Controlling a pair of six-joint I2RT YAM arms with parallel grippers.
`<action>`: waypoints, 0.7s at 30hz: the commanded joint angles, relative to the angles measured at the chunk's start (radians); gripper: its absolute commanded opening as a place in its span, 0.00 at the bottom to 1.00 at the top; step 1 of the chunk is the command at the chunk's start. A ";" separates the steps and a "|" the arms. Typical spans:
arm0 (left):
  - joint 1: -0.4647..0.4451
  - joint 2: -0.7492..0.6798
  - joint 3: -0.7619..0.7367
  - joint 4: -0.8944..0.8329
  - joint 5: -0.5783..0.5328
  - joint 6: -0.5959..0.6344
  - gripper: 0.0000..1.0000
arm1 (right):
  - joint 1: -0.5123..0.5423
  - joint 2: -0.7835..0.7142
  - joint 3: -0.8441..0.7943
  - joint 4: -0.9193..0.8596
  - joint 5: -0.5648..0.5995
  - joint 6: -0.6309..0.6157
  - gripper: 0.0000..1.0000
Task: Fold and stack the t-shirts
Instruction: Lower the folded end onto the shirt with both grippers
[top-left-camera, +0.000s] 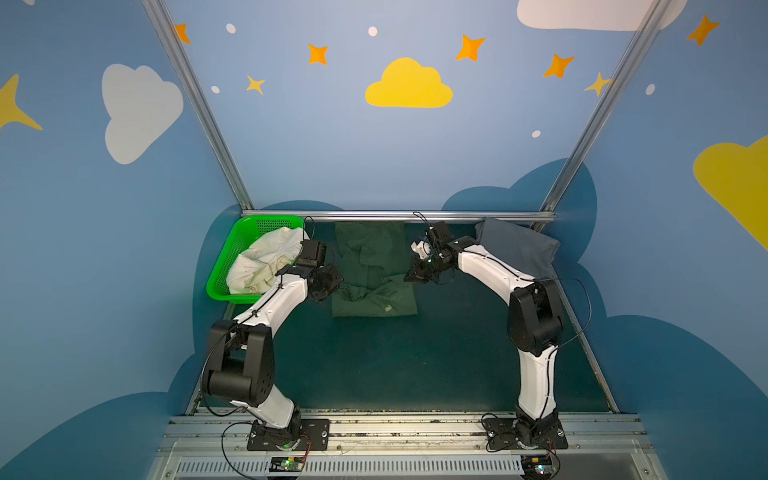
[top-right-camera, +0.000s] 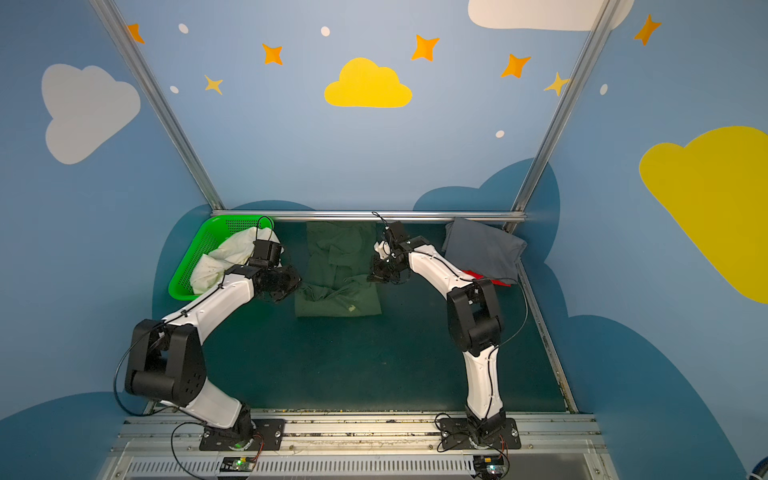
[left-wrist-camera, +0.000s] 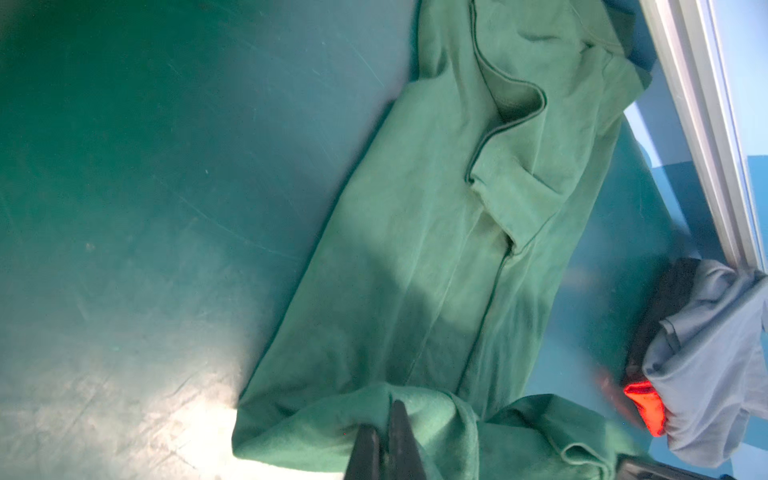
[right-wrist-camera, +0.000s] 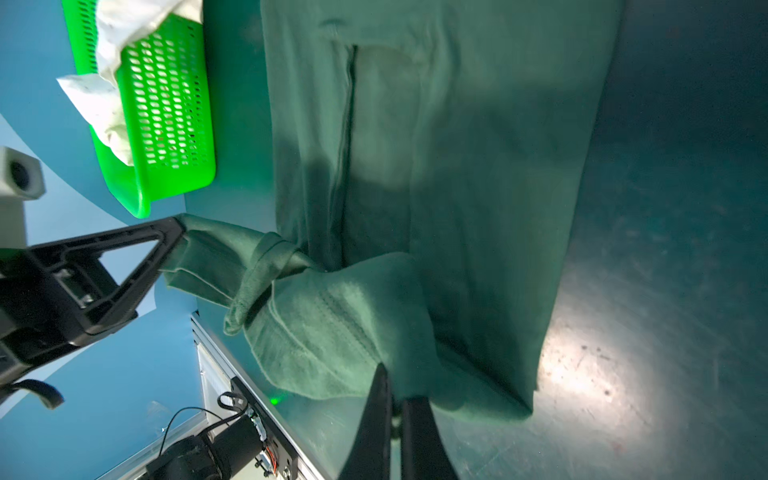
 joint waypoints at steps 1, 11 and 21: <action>0.009 0.037 0.038 0.009 -0.031 0.009 0.03 | -0.015 0.041 0.048 -0.023 -0.002 -0.014 0.00; 0.017 0.155 0.150 0.006 -0.014 0.026 0.03 | -0.053 0.117 0.133 -0.033 -0.004 -0.004 0.00; 0.032 0.274 0.308 -0.046 -0.041 0.048 0.03 | -0.080 0.244 0.306 -0.085 -0.052 -0.003 0.00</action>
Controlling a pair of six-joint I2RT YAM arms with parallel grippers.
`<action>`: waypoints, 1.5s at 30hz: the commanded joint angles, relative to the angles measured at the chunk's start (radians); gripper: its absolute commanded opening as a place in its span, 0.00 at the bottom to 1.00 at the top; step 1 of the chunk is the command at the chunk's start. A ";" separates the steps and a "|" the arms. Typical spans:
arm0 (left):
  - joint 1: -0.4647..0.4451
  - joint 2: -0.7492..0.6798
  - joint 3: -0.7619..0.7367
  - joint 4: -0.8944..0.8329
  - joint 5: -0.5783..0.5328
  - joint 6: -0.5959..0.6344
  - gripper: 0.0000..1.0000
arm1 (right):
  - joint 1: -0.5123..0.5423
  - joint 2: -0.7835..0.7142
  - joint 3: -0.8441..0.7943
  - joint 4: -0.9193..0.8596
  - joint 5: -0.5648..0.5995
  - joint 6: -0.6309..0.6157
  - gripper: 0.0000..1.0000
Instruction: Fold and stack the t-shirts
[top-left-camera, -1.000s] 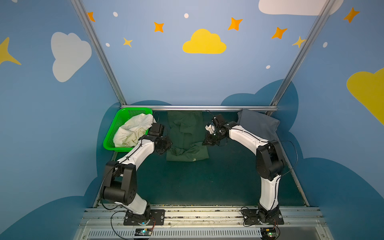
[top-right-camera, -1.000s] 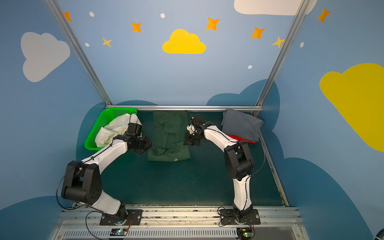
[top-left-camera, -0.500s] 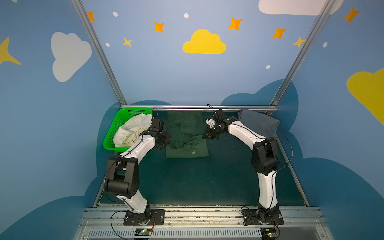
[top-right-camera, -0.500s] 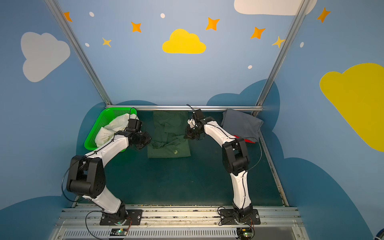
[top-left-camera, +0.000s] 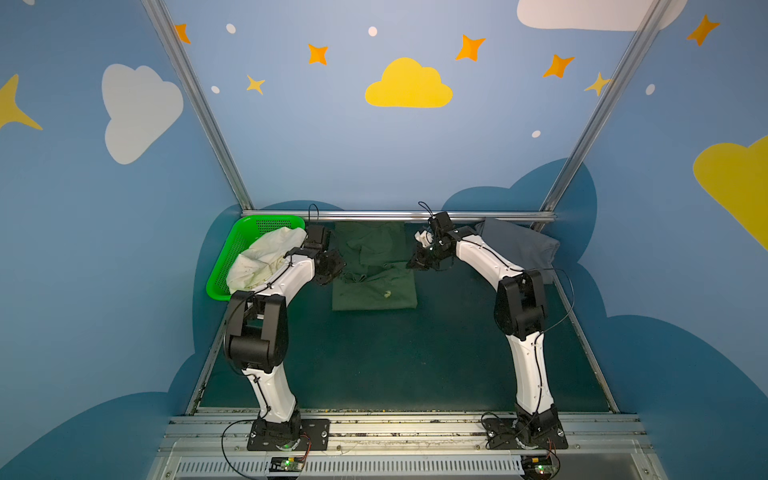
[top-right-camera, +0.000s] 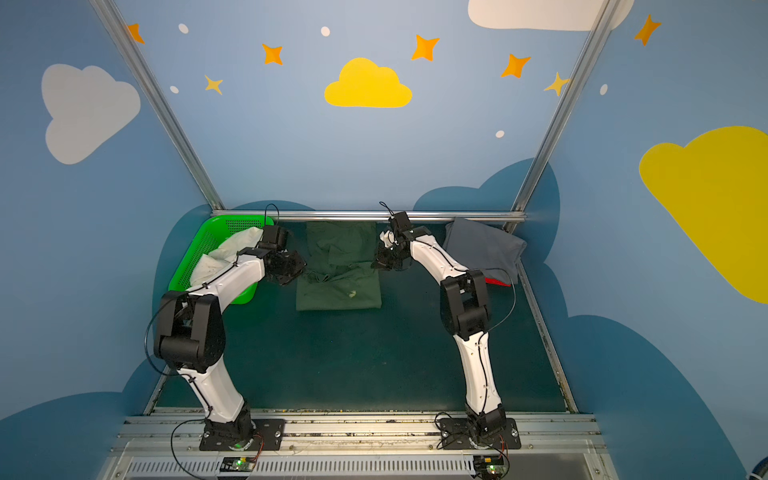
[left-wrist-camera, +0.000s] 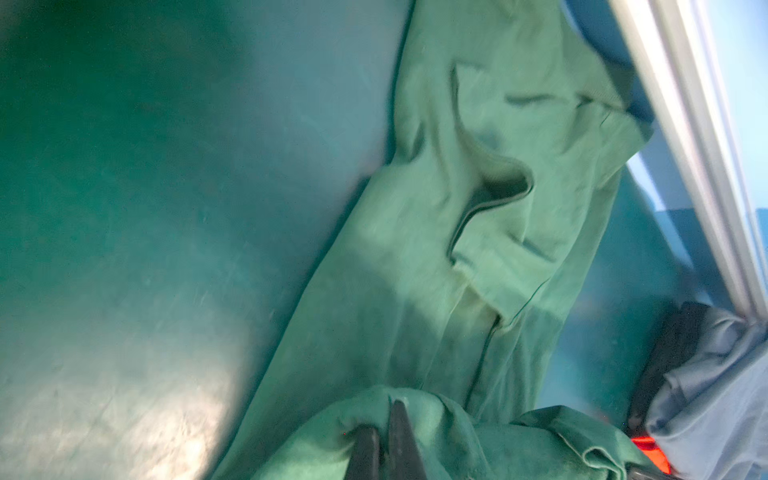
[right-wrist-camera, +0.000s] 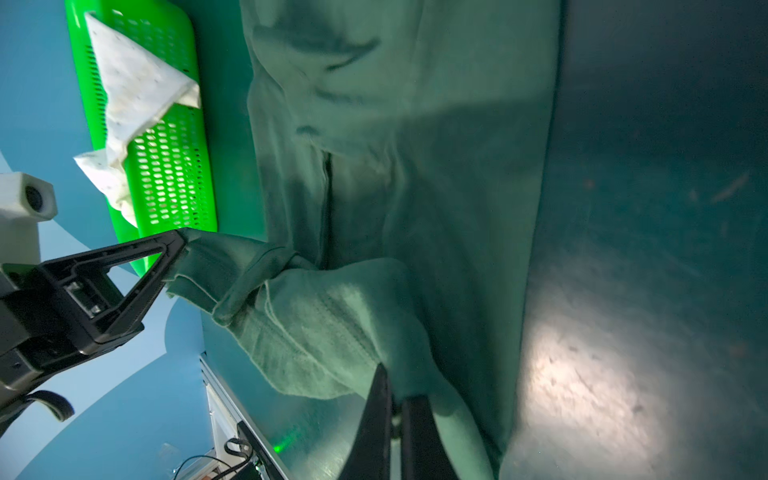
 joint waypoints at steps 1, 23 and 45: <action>0.014 0.047 0.066 -0.045 -0.026 0.032 0.03 | -0.007 0.045 0.050 -0.036 -0.023 -0.002 0.00; 0.040 0.314 0.403 -0.158 0.074 0.121 0.38 | -0.052 0.170 0.212 -0.077 -0.071 0.013 0.56; 0.002 -0.244 -0.274 0.040 0.020 0.132 1.00 | -0.004 -0.244 -0.370 0.025 0.059 -0.080 0.93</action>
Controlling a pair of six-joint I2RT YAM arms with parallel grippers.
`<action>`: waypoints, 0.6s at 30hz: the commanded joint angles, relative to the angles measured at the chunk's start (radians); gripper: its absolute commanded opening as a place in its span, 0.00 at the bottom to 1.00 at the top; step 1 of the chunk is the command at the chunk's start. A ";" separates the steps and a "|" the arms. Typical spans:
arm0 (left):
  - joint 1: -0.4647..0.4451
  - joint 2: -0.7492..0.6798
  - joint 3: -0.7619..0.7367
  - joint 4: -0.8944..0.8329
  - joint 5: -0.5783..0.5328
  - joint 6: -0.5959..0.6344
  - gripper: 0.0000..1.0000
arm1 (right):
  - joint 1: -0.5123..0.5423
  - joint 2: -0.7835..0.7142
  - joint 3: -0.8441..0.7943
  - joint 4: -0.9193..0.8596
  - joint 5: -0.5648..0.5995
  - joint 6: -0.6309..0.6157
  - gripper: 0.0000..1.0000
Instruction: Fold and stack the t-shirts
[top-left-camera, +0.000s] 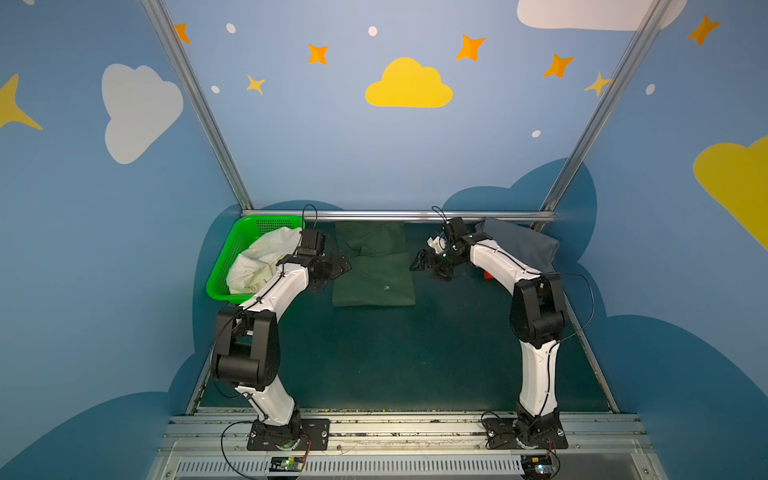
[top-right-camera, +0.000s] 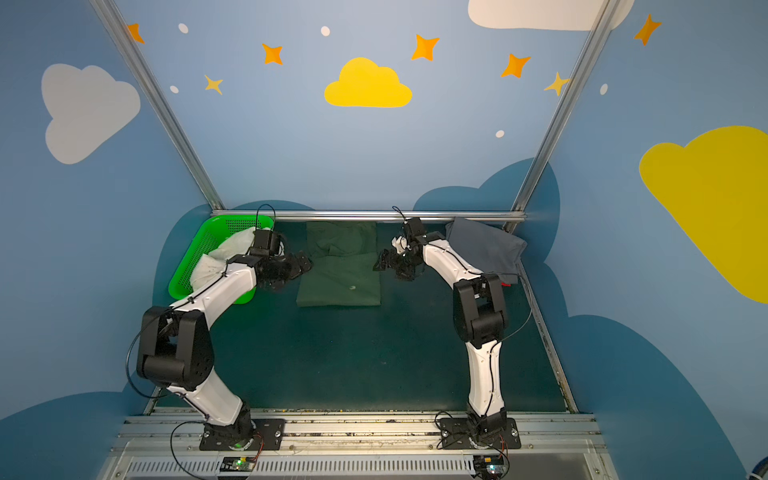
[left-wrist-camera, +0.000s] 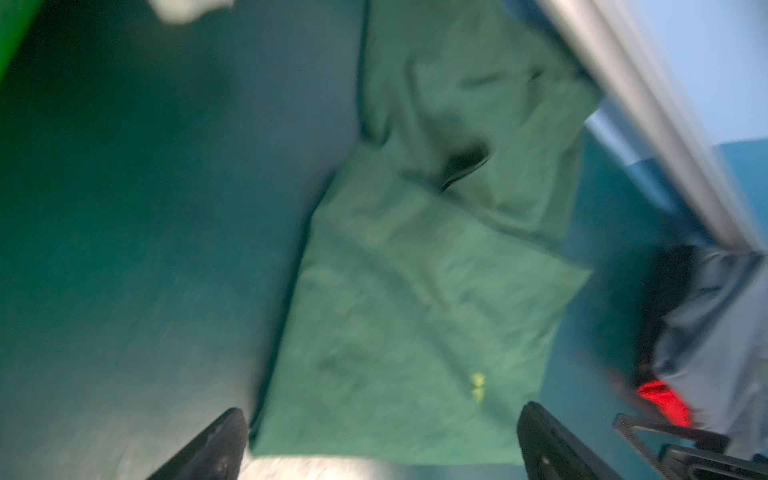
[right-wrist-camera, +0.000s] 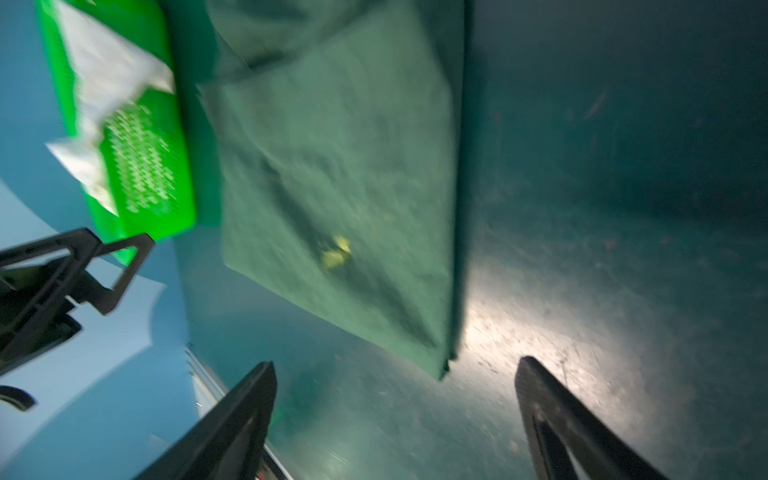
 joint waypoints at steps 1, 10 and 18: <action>0.002 -0.088 -0.099 0.000 -0.013 -0.008 1.00 | 0.030 -0.076 -0.095 0.006 0.029 -0.020 0.94; 0.016 -0.161 -0.303 0.041 -0.010 -0.048 0.98 | 0.043 -0.153 -0.363 0.209 -0.037 0.083 0.94; 0.053 -0.090 -0.340 0.124 0.085 -0.076 0.92 | 0.049 -0.102 -0.412 0.346 -0.066 0.170 0.92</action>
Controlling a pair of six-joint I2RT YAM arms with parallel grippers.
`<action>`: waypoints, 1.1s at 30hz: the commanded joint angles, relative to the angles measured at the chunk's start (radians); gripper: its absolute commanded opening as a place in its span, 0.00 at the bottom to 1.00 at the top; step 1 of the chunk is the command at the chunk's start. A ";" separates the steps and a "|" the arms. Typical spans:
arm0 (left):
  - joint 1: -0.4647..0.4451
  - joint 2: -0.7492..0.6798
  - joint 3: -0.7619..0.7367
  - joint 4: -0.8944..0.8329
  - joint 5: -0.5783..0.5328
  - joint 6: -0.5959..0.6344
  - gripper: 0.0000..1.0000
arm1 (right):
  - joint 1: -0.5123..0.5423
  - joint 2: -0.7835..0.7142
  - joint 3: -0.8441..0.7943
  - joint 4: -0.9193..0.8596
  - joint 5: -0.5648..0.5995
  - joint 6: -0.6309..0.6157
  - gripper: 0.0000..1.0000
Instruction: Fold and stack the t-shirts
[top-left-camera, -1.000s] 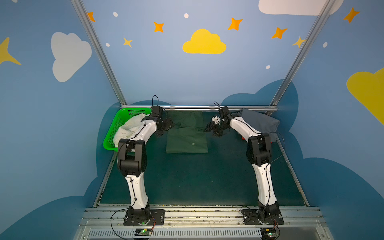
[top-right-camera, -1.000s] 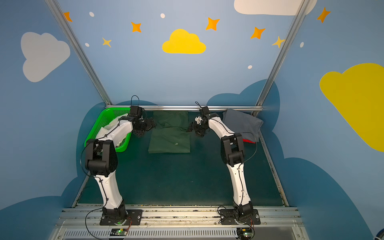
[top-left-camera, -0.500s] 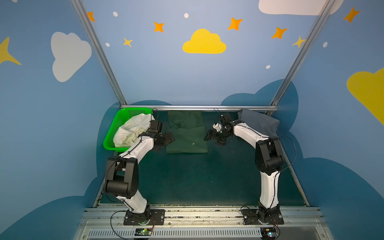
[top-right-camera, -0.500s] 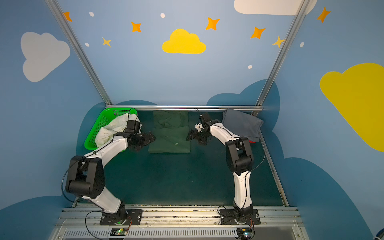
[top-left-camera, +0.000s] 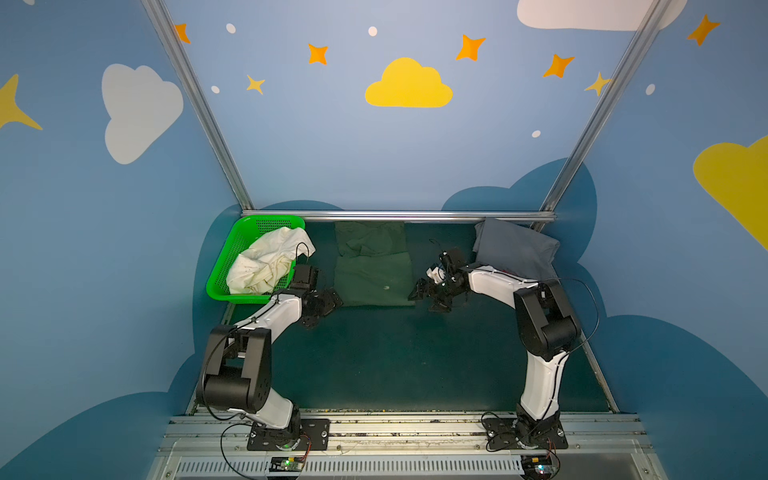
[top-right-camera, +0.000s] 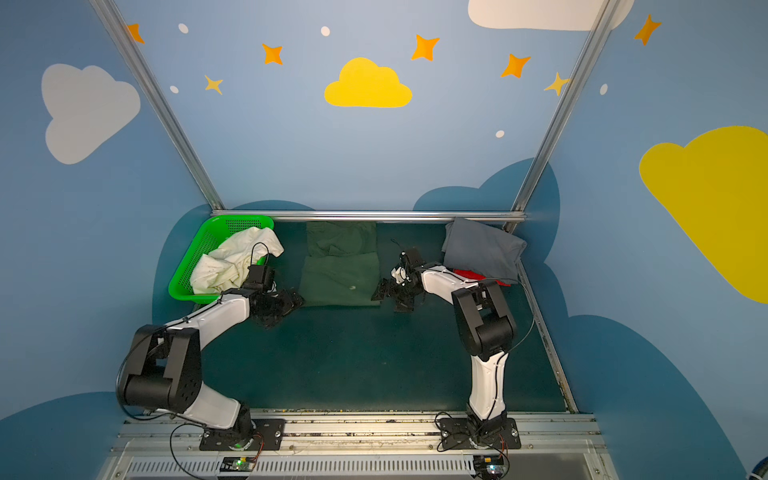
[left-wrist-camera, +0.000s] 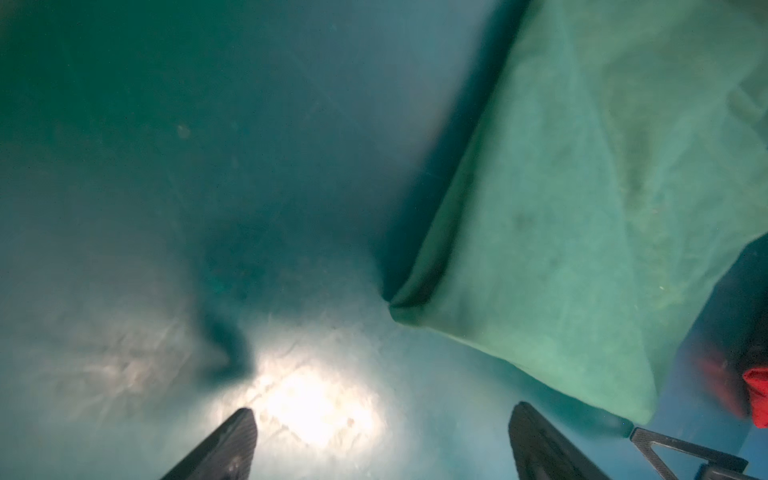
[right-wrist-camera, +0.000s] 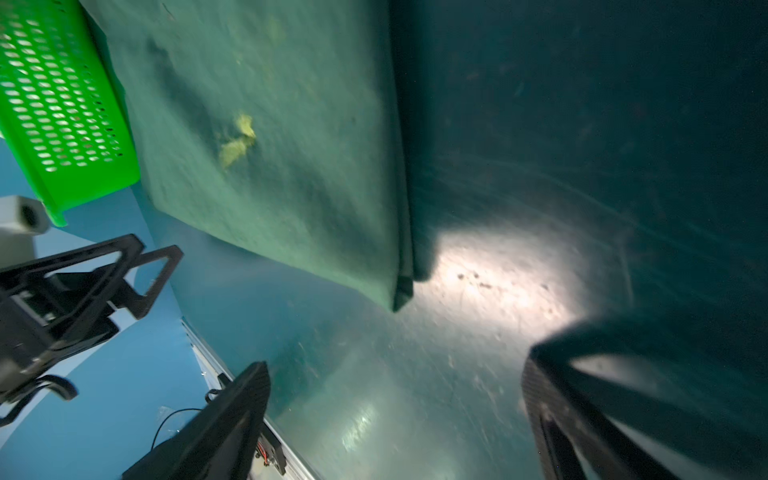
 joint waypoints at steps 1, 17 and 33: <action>0.013 0.023 -0.009 0.057 0.049 -0.019 0.91 | 0.009 0.019 -0.016 0.082 -0.007 0.044 0.92; 0.041 0.140 -0.028 0.177 0.167 -0.067 0.84 | 0.004 0.052 -0.039 0.095 0.035 0.045 0.98; 0.043 0.197 -0.026 0.202 0.187 -0.078 0.72 | 0.005 0.107 -0.042 0.169 -0.008 0.100 0.94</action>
